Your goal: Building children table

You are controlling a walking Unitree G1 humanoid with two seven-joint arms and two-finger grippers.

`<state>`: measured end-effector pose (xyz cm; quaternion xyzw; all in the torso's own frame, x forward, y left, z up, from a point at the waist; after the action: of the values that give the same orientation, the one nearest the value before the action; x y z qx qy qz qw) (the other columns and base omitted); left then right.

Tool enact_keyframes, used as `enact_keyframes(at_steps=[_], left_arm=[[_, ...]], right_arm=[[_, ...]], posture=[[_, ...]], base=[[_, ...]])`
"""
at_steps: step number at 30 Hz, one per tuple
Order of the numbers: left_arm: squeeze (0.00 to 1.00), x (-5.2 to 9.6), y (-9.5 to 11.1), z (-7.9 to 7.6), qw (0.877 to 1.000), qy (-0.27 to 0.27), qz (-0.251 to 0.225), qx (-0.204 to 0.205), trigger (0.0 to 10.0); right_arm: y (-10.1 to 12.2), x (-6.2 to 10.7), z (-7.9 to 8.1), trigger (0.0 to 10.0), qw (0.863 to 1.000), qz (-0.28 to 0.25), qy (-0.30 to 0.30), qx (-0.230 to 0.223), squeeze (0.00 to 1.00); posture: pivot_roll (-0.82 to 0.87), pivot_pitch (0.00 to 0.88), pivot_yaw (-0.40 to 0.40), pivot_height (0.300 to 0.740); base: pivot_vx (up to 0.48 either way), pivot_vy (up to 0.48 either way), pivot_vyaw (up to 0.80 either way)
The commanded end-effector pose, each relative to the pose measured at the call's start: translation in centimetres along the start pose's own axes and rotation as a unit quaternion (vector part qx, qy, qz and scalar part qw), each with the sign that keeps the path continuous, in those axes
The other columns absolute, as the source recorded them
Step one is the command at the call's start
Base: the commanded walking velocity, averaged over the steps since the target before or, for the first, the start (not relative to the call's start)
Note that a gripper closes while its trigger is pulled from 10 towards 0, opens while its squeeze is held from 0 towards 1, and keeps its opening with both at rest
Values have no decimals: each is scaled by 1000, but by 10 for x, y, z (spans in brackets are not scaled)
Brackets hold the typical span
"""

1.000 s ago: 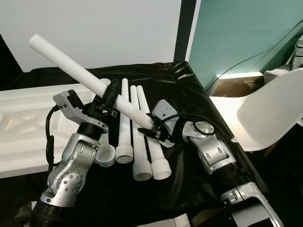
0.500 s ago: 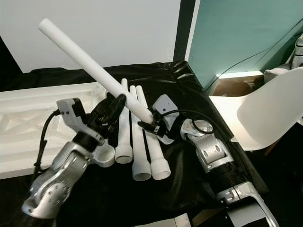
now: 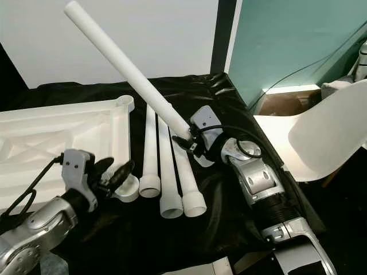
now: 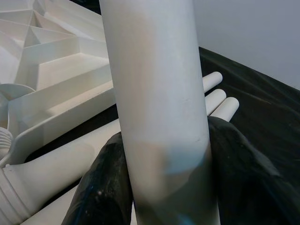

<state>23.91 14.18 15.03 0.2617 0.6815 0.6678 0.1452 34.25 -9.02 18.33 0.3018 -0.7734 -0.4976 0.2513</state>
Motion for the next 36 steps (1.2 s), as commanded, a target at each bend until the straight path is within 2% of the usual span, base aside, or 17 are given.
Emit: enact_keyframes(at_steps=[1,3,4,5,8,9,18,22,23,24,29,32,36], left_arm=[[1000,17,-1,-44,945,-327,3,-7,10000],[1000,24,-9,-40,942,-334,36,-17,10000],[1000,24,-9,-40,942,-334,36,-17,10000],[373,34,-21,-34,933,-349,83,-22,10000],[373,38,-26,-32,930,-353,100,-24,10000],[0,40,-30,-30,929,-352,111,-26,10000],[0,45,-46,-11,926,-337,163,-38,10000],[0,51,-60,-2,916,-337,209,-54,10000],[0,48,-59,1,918,-332,206,-65,10000],[0,44,-54,3,925,-322,190,-67,10000],[0,38,-43,7,936,-305,157,-74,10000],[0,40,-39,12,935,-316,140,-79,10000],[0,43,-35,23,941,-301,126,-90,10000]], right_arm=[[4,0,-3,10000,1000,-6,-6,0,0],[4,0,-4,10000,1000,-7,-8,-1,0],[4,0,-4,10000,1000,-7,-8,-1,0],[5,-1,-4,10000,1000,-9,-10,-2,0],[5,-1,-3,10000,1000,-9,-10,-1,0],[5,-1,-3,10000,1000,-10,-10,-1,0],[7,-1,-4,10000,1000,-13,-13,-1,0],[7,-1,-4,10000,1000,-16,-14,-1,0],[8,-2,-3,10000,1000,-17,-14,-1,0],[8,-2,-3,10000,1000,-18,-14,-1,0],[8,-1,-2,10000,1000,-18,-15,-3,0],[7,-1,-1,10000,1000,-17,-16,-4,0],[6,-1,1,10000,1000,-16,-14,-5,0]], posture=[[65,0,4,740],[67,0,2,740],[67,0,2,740],[64,0,3,740],[63,0,4,740],[64,0,2,740],[60,0,-1,740],[58,0,-1,740],[58,0,-1,740],[56,0,1,740],[54,0,1,740],[53,0,1,740],[59,0,-3,740]], base=[[0,0,0],[0,0,0],[0,0,0],[0,0,0],[0,0,0],[0,0,0],[0,0,0],[0,0,0],[0,0,0],[0,0,0],[0,0,0],[0,0,0],[0,0,0]])
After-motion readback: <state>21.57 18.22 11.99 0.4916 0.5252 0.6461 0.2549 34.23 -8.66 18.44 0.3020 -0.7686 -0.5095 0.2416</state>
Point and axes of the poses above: a point about 5 cm out from each wrist's last joint towards the gripper, its own x axis pointing back from the gripper into the wrist, its own y axis along the axis of the wrist's last joint, z = x × y, the point moved 2 cm from there along -x, pointing out of the wrist towards the gripper, and after that the axes turned 2 degrees about -x, right-handed, at the moved point
